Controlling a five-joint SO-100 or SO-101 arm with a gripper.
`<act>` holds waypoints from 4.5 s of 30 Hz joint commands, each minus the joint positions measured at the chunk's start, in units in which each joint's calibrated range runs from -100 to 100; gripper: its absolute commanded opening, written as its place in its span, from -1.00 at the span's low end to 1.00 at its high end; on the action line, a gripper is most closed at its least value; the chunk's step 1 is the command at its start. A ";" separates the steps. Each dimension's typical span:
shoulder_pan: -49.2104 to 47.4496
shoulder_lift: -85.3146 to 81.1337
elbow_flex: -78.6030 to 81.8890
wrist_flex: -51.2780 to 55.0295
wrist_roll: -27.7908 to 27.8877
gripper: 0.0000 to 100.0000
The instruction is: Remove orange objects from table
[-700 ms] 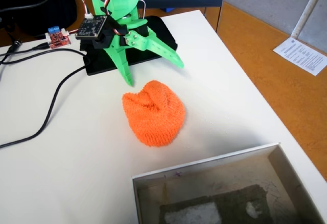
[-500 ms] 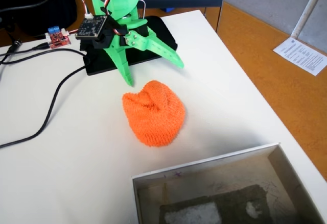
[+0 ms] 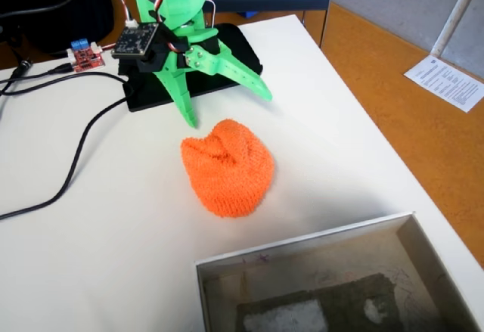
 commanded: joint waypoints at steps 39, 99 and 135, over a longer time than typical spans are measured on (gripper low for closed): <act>0.20 0.53 0.17 -0.12 0.34 0.16; 4.93 77.66 -48.76 -19.41 20.90 0.16; 6.93 77.83 -54.48 -38.30 22.61 -1.00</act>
